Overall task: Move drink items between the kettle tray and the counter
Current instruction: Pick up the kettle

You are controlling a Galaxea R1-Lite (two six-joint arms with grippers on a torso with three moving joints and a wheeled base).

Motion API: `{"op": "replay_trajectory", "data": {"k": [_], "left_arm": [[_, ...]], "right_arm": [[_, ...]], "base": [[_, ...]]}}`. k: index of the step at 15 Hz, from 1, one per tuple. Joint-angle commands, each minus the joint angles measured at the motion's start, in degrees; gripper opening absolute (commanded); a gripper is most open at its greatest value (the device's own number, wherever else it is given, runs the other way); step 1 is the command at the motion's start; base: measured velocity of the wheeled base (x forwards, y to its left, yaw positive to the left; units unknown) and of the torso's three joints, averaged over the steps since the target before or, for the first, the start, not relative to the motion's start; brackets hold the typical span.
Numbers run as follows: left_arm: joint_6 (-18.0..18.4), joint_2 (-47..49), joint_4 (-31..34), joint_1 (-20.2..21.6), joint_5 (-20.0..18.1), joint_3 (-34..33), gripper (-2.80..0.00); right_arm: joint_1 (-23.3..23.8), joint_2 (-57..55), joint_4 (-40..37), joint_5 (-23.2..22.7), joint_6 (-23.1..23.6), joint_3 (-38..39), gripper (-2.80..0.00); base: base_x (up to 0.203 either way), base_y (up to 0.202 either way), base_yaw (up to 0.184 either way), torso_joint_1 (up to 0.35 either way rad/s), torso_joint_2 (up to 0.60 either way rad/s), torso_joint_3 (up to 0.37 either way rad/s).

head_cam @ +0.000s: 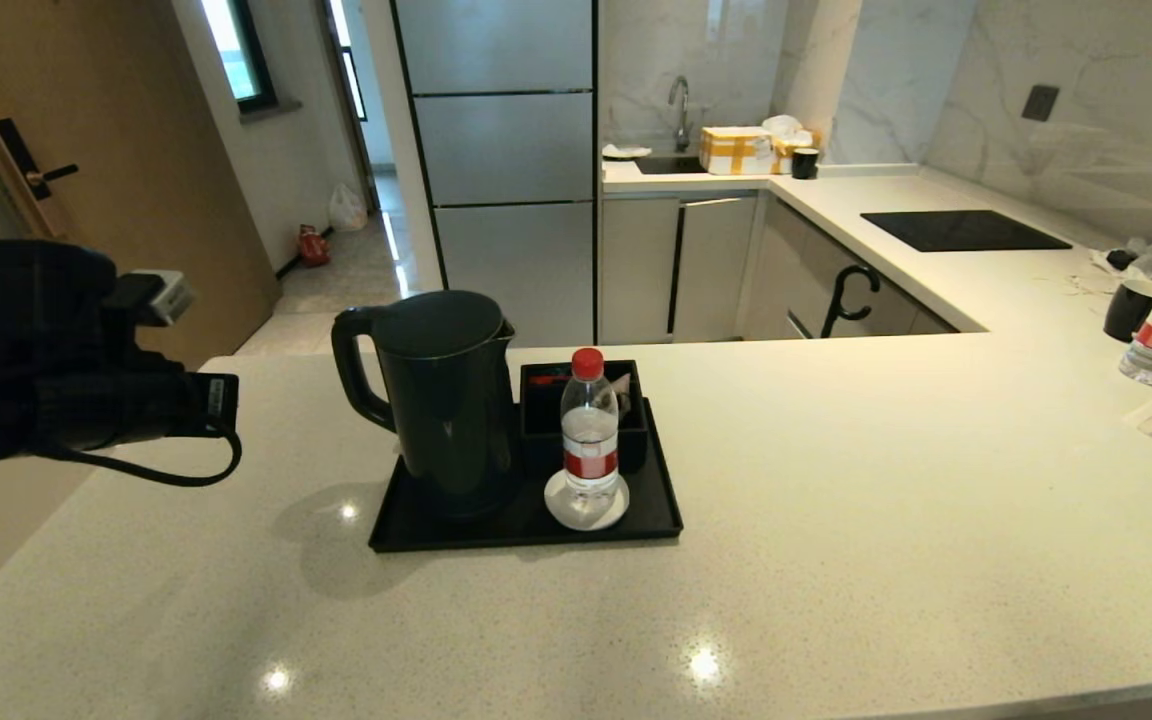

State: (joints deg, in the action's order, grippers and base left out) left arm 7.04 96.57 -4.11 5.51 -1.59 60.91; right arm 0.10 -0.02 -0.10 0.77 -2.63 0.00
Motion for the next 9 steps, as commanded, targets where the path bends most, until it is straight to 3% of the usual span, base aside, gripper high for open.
{"op": "replay_trajectory", "data": {"k": [1,2,5,9], "left_arm": [[0.17,4.06,0.07,0.01,-0.08,1.71,-2.8],[0.47,4.16,0.31,-0.44,-0.24,1.58,0.0],[0.53,5.39,0.36,-1.82,-3.79,2.78,0.0],[0.15,8.04,-0.56,-2.77,-3.75,6.49,0.0]], "right_arm": [[-0.01,-0.06,0.01,0.02,0.0,0.0,-2.8],[-0.01,-0.06,0.01,0.02,0.0,0.0,-2.8],[-0.01,-0.06,0.01,0.02,0.0,0.0,-2.8],[-0.02,-0.06,0.01,0.02,0.0,0.0,-2.8]], "base": [[0.0,0.0,0.0,0.0,0.0,0.0],[0.0,0.0,0.0,0.0,0.0,0.0],[0.0,0.0,0.0,0.0,0.0,0.0],[0.0,0.0,0.0,0.0,0.0,0.0]]}}
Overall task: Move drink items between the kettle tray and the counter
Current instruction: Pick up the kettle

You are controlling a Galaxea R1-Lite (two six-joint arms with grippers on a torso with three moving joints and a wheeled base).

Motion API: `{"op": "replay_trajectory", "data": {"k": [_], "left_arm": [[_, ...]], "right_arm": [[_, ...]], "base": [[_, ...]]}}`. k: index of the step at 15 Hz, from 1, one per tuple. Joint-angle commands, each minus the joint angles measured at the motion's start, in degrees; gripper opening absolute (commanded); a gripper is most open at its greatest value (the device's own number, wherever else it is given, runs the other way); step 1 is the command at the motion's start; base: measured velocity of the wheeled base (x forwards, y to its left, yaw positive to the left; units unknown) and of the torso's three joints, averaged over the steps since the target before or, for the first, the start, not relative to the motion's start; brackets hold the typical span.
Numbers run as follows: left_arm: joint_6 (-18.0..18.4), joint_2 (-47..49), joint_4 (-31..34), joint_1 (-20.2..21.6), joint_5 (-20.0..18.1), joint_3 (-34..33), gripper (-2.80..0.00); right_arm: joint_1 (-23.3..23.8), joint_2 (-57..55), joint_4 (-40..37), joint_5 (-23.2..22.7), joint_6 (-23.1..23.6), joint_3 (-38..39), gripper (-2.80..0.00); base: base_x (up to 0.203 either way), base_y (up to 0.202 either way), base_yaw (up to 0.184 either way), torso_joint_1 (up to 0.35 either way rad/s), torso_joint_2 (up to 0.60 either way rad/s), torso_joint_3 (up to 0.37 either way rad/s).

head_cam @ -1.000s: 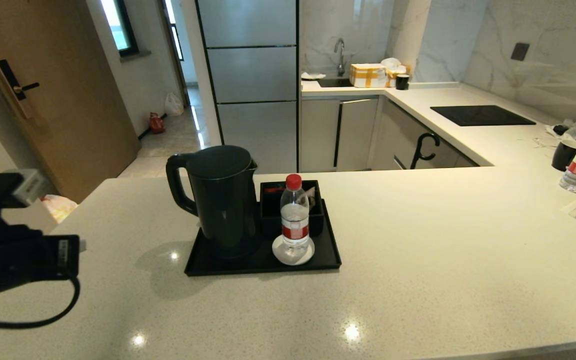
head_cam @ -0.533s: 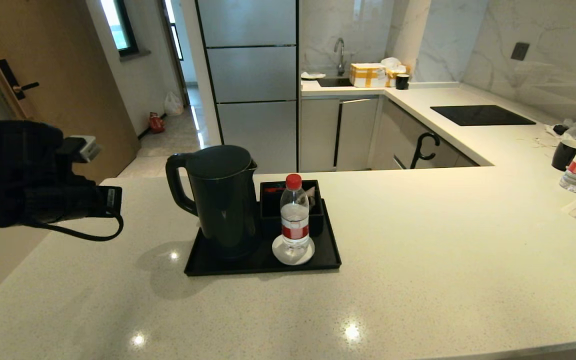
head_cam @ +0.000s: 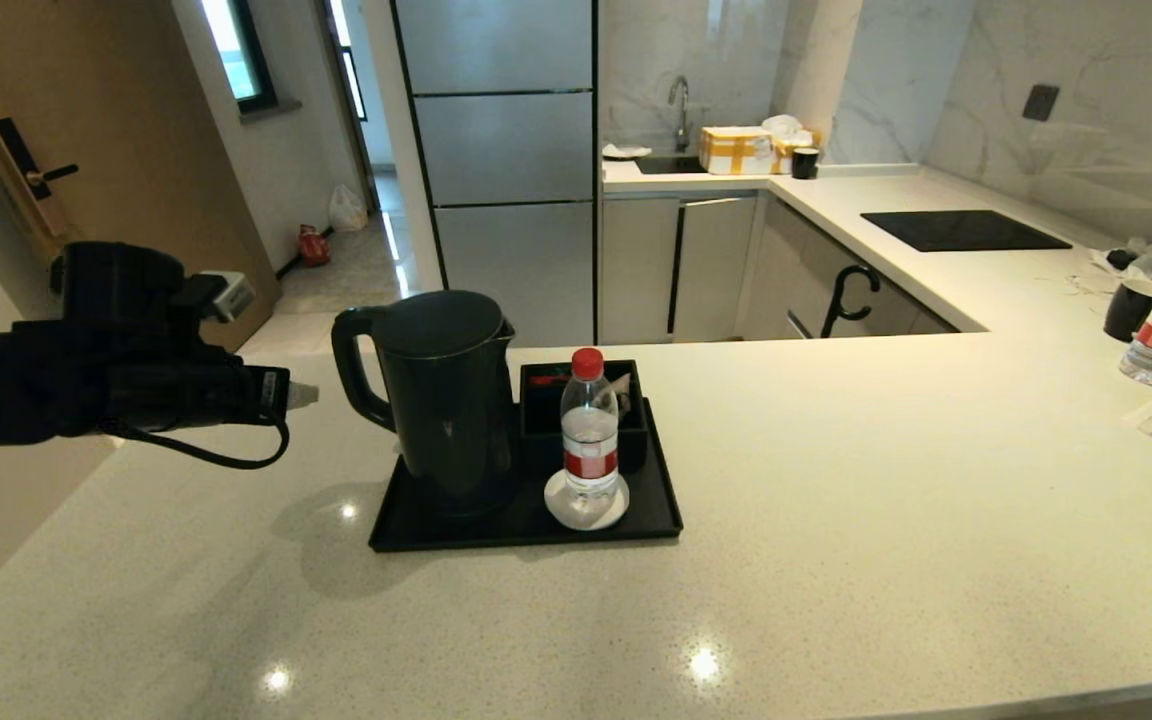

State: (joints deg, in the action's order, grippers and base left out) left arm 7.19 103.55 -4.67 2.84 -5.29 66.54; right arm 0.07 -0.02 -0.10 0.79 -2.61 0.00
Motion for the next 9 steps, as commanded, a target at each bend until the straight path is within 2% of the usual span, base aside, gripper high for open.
{"op": "replay_trajectory", "data": {"k": [1,5,9], "left_arm": [[0.19,1.24,-0.21,-0.19,-0.05,1.42,0.0],[0.18,4.53,-5.82,-2.25,0.17,1.93,0.0],[0.25,9.01,-16.21,-3.65,0.77,0.88,0.0]], "right_arm": [[0.01,-0.06,0.01,0.0,-0.03,0.0,-2.8],[0.01,-0.06,0.01,0.0,-0.03,0.0,-2.8],[0.01,-0.06,0.01,0.0,-0.03,0.0,-2.8]], "base": [[0.0,0.0,0.0,0.0,0.0,0.0],[0.0,0.0,0.0,0.0,0.0,0.0],[0.0,0.0,0.0,0.0,0.0,0.0]]}}
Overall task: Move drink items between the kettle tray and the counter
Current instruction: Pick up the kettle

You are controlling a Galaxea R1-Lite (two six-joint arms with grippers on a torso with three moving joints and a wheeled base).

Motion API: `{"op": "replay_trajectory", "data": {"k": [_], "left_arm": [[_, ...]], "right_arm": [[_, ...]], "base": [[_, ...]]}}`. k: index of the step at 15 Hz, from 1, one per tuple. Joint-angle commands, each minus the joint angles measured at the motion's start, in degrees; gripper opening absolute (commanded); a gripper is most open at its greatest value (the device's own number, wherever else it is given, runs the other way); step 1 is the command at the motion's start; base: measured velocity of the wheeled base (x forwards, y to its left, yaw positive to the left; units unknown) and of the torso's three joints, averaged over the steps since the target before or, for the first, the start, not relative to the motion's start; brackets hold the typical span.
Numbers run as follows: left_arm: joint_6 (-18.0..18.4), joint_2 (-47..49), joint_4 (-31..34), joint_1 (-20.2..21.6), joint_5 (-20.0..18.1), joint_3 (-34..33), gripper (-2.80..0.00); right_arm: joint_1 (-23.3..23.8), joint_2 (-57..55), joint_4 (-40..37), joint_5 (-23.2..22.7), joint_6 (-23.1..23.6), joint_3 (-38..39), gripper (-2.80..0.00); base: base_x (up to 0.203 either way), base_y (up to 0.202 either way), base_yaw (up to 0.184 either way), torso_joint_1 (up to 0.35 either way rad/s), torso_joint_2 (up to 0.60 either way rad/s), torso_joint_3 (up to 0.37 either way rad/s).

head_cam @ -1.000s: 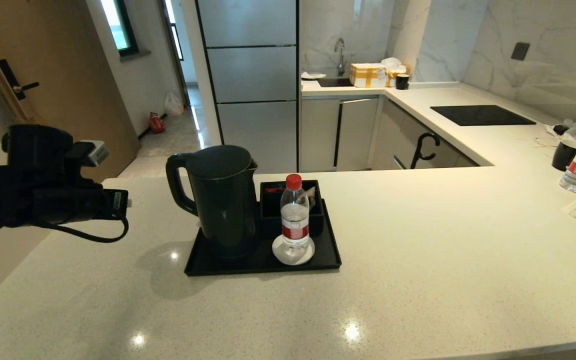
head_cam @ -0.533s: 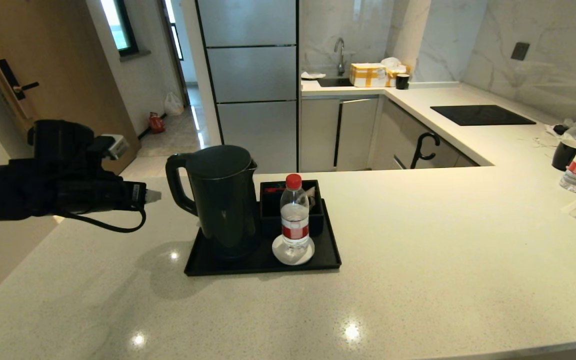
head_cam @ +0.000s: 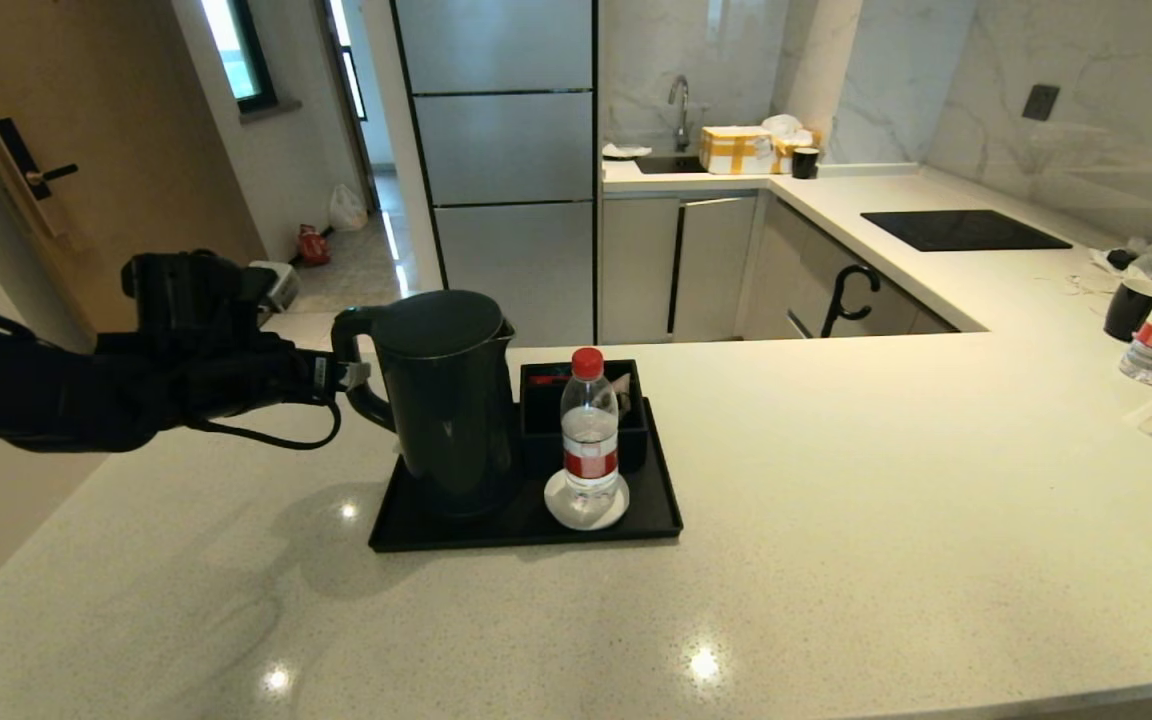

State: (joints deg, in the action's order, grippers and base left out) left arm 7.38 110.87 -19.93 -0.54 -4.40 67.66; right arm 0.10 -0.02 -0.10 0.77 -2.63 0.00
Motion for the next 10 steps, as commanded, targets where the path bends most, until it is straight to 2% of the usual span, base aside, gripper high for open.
{"op": "replay_trajectory", "data": {"k": [1,5,10], "left_arm": [[0.09,2.74,-3.24,-0.42,0.85,-0.31,0.0],[0.51,6.27,-13.57,-0.43,4.83,-1.02,0.0],[0.53,8.03,-18.6,-1.63,5.01,-0.66,0.0]], "right_arm": [[-0.01,-0.06,0.01,0.02,0.0,0.0,-2.8],[-0.01,-0.06,0.01,0.02,0.0,0.0,-2.8],[-0.01,-0.06,0.01,0.02,0.0,0.0,-2.8]], "base": [[0.0,0.0,0.0,0.0,0.0,0.0],[0.0,0.0,0.0,0.0,0.0,0.0],[0.0,0.0,0.0,0.0,0.0,0.0]]}}
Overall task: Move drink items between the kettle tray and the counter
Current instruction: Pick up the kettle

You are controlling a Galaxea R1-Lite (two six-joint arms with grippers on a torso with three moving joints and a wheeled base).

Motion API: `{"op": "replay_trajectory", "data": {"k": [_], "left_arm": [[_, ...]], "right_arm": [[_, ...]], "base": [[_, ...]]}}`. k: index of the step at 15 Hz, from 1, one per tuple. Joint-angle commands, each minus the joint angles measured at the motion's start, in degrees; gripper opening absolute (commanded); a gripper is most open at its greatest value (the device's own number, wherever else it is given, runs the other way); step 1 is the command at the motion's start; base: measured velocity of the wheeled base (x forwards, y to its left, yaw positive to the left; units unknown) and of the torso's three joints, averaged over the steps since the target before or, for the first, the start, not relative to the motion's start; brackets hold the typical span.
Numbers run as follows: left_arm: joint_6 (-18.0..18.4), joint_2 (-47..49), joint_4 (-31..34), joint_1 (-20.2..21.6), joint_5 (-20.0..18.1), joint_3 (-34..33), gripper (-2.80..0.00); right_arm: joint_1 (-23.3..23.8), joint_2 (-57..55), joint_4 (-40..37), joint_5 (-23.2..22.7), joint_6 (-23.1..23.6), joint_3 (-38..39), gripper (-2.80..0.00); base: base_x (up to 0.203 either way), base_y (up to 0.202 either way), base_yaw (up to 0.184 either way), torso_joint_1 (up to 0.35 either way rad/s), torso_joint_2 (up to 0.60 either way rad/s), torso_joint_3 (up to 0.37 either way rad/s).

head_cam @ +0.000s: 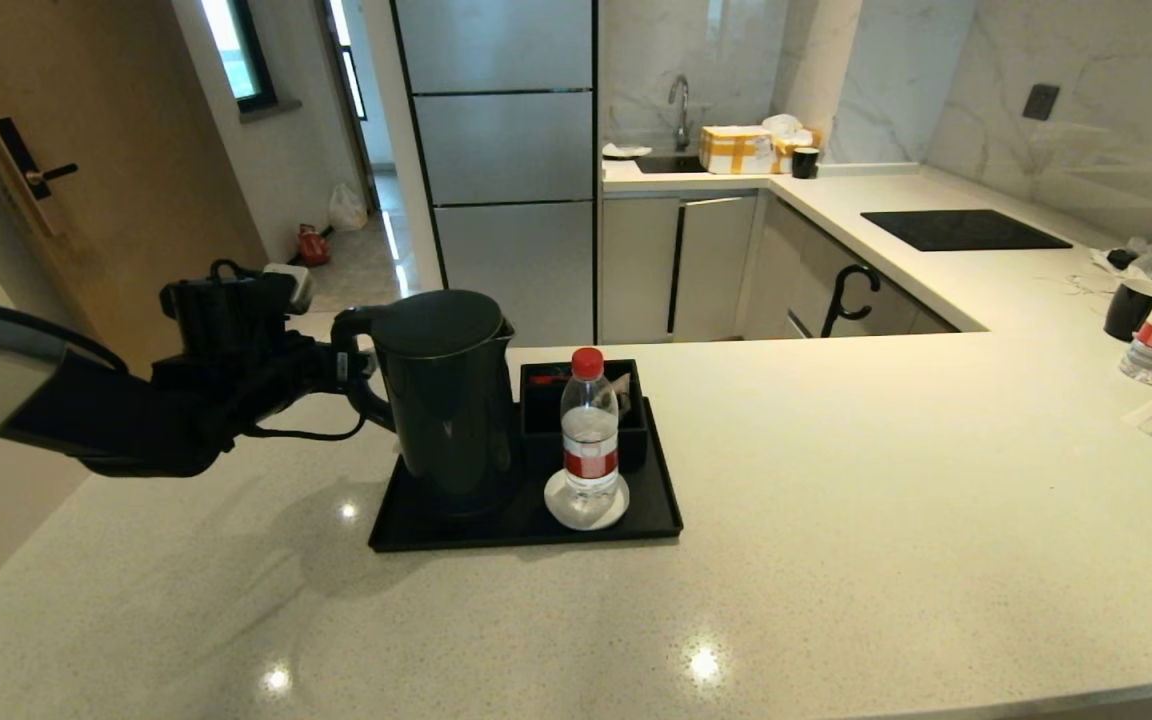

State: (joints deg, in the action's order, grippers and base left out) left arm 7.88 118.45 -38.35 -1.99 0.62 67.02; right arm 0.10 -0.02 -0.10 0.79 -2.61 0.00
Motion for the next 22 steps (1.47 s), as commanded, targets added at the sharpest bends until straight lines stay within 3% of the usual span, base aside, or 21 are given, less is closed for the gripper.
{"op": "replay_trajectory", "data": {"k": [1,5,6,18,22], "left_arm": [[0.04,0.82,-1.29,-0.48,-0.01,-0.22,0.0],[0.29,3.28,-9.33,-1.14,-0.19,-1.85,0.0],[0.38,3.55,-10.19,-1.26,-0.1,-2.04,-2.8],[-0.03,2.84,-13.77,-3.41,0.53,-1.57,-2.8],[-1.18,-0.14,-12.82,-4.43,2.81,-0.6,-2.8]], "right_arm": [[-0.01,-0.06,0.01,0.0,-0.03,0.0,-2.8],[-0.01,-0.06,0.01,0.0,-0.03,0.0,-2.8],[-0.01,-0.06,0.01,0.0,-0.03,0.0,-2.8],[-0.01,0.02,0.01,0.0,-0.03,0.0,-2.8],[-0.09,-0.06,0.01,0.0,-0.03,0.0,-2.8]], "base": [[0.0,0.0,0.0,0.0,0.0,0.0],[0.0,0.0,0.0,0.0,0.0,0.0],[0.0,0.0,0.0,0.0,0.0,0.0],[0.0,0.0,0.0,0.0,0.0,0.0],[0.0,0.0,0.0,0.0,0.0,0.0]]}}
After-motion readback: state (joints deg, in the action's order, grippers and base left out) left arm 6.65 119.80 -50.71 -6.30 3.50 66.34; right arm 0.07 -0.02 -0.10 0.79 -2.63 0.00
